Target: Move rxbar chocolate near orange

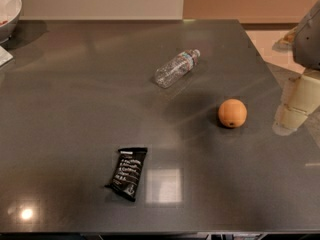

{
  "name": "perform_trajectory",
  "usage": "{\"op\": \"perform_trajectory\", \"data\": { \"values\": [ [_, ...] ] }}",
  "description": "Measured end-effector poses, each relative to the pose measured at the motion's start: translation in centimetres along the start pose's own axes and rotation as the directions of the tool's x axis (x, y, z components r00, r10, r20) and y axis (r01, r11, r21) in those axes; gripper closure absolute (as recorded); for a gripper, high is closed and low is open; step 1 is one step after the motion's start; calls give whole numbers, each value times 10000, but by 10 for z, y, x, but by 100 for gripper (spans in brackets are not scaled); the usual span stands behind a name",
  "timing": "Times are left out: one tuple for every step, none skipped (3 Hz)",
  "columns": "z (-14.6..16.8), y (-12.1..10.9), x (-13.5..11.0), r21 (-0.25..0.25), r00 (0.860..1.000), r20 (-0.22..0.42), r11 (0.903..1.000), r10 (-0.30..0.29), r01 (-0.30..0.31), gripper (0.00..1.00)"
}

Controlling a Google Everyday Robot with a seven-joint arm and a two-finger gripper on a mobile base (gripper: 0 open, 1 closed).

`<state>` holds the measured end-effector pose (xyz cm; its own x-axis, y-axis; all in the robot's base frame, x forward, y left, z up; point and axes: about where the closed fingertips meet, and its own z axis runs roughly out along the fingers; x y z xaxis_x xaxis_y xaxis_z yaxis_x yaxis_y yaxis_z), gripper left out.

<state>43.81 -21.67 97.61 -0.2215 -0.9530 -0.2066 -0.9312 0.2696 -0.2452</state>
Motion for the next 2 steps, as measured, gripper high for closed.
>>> {"op": "perform_trajectory", "data": {
  "values": [
    [0, 0, 0, 2, 10000, 1, 10000, -2, 2, 0],
    [-1, -2, -6, -8, 9996, 84, 9996, -280, 280, 0]
  ]
}}
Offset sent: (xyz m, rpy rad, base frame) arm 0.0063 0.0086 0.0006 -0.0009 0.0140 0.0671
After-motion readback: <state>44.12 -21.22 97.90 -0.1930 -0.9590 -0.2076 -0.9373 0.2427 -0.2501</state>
